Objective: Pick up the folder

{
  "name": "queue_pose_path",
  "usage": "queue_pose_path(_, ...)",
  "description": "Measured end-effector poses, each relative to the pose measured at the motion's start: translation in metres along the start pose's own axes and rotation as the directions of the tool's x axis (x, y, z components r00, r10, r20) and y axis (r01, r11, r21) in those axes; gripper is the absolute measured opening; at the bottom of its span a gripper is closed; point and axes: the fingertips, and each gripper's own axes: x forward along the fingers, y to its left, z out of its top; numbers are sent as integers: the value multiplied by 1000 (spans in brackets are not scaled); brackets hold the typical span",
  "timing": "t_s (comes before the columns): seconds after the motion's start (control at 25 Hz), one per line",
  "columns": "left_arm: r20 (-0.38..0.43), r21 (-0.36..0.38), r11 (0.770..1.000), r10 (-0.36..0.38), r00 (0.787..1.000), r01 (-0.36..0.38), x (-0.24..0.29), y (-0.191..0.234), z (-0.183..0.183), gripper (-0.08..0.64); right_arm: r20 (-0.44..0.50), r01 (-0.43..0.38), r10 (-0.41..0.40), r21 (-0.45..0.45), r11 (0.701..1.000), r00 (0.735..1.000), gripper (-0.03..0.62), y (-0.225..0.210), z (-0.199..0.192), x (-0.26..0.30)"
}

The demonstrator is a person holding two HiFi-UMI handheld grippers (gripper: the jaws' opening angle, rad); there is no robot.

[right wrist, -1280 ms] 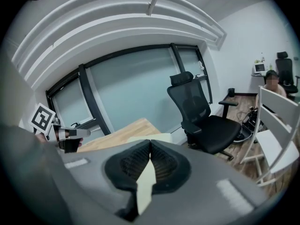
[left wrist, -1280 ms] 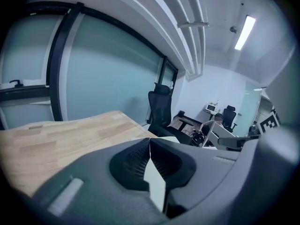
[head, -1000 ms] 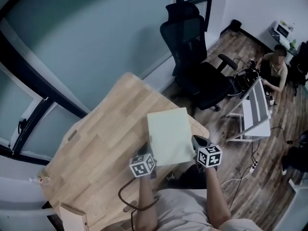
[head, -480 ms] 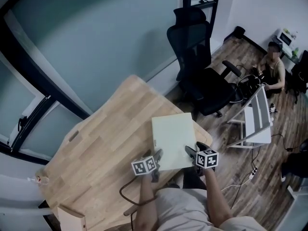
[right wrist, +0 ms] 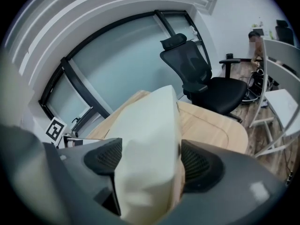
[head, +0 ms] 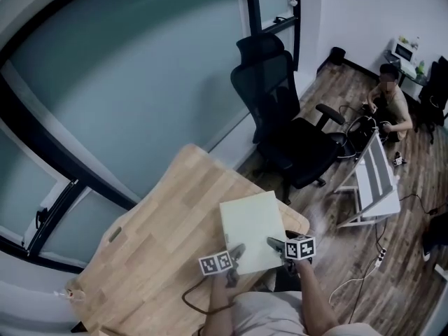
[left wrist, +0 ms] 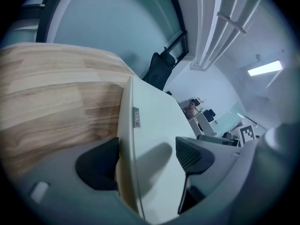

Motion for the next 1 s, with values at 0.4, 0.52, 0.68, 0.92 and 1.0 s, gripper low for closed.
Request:
queue_pose_path(0.4,-14,-30,999,23,1000,-23,12,0,1,364,-4,30,-30,22,999,1000,386,-9,-9,7)
queue_pose_path(0.52,38,-44,998,38,999,-36,12,-3,3,362,3,43,-43,3,999,999,385,-9,-7,5)
queue_pose_path(0.68,61,-50,998,34,998,-31,12,-10,6,362,20,48,-47,-29,998,999,385,-8,3,-2)
queue_pose_path(0.92,157,2,1000,31,987,-32,-4,-26,38,362,105,53,-40,-116,992,994,385,10,40,-14)
queue_pose_path(1.0,192,24,999,24,981,-29,-11,-33,52,362,136,45,-27,-136,990,990,385,17,54,-18)
